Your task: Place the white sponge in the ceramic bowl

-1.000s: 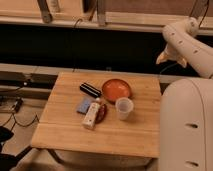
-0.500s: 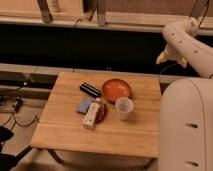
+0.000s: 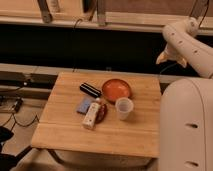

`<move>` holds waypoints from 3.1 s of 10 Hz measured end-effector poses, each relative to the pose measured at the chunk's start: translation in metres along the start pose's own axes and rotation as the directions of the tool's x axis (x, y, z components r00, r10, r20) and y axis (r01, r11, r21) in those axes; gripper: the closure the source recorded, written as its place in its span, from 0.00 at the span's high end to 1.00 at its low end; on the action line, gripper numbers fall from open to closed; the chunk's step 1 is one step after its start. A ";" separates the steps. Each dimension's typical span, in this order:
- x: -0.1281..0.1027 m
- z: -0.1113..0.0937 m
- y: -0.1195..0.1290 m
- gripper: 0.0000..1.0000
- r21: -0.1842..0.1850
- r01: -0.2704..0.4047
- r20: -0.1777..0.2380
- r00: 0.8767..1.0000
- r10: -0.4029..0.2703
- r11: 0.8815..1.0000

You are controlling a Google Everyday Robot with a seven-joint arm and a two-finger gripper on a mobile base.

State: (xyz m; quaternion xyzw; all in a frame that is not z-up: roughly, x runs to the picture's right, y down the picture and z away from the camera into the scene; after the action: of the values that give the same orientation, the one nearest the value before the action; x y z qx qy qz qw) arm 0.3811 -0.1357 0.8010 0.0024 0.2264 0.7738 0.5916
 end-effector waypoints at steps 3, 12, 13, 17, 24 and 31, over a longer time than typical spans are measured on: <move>0.006 -0.006 0.042 0.80 0.020 0.175 0.022 0.984 -0.176 0.984; 0.117 -0.026 0.211 0.80 -0.087 0.250 -0.142 0.955 -0.260 0.964; 0.126 -0.038 0.228 0.80 -0.104 0.154 -0.157 0.973 -0.170 0.983; 0.140 -0.060 0.256 0.80 -0.137 0.009 -0.178 0.983 -0.033 0.991; 0.182 -0.082 0.310 0.80 -0.205 0.252 -0.136 0.950 -0.283 0.946; 0.229 -0.079 0.386 0.80 -0.286 0.184 -0.257 0.931 -0.261 0.940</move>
State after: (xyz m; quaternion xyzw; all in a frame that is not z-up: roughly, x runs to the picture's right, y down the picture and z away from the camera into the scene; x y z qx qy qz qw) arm -0.0622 -0.0298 0.8065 -0.2142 0.2074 0.7158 0.6314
